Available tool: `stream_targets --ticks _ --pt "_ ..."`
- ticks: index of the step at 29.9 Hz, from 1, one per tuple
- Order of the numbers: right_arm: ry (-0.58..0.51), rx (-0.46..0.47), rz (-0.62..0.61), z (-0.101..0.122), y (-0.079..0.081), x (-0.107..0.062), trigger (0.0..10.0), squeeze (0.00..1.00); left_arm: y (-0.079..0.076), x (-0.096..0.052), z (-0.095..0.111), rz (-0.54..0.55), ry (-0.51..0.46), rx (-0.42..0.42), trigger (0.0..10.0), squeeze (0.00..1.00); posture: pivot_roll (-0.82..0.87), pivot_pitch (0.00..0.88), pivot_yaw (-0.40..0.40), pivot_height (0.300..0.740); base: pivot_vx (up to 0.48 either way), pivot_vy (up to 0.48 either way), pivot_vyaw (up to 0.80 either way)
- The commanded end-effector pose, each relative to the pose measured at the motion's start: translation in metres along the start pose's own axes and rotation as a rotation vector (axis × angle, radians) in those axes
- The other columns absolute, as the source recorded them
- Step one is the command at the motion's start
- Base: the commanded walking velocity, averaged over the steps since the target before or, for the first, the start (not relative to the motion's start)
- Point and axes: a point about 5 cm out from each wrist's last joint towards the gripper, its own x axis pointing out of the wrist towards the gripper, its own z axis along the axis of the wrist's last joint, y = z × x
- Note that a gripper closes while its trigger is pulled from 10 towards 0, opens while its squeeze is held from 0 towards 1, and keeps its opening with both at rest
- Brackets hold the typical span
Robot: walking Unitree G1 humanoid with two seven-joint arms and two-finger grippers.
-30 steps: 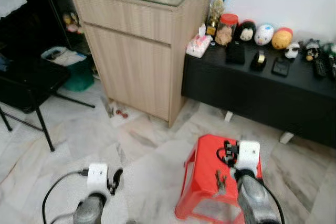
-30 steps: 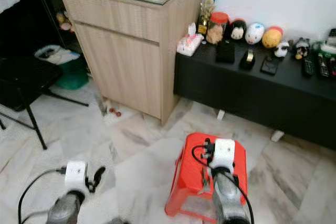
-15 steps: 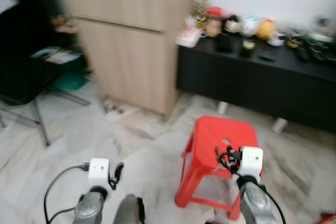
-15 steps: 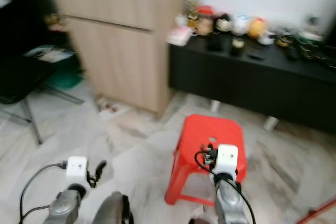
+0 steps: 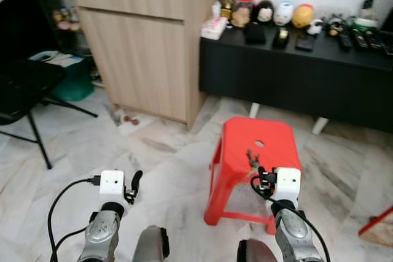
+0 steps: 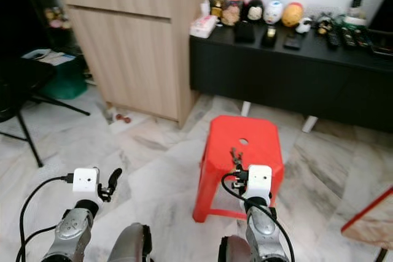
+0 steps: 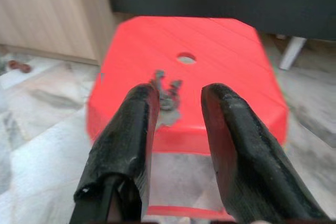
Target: Hang keys on a hook
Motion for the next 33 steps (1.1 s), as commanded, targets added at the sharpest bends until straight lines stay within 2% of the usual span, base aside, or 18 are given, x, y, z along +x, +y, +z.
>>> stream_targets --ticks 1,7,33 --pt "0.000 0.001 -0.004 0.0003 -0.0014 0.0003 10.0 0.00 0.0003 0.0004 -0.0003 0.003 0.006 -0.007 10.0 0.00 -0.03 0.055 -0.022 0.628 0.000 0.000 0.00" --pt "0.001 -0.001 -0.001 0.0000 -0.0014 0.0002 10.0 0.00 -0.0039 -0.0020 -0.0040 -0.019 0.021 -0.015 10.0 0.00 -0.03 0.056 -0.024 0.628 0.000 0.000 0.00" --pt "-0.009 -0.010 0.003 0.0039 -0.0011 0.0027 10.0 0.00 -0.0068 -0.0019 -0.0060 -0.039 0.039 -0.024 10.0 0.00 -0.03 0.035 -0.023 0.628 0.299 0.000 0.00"
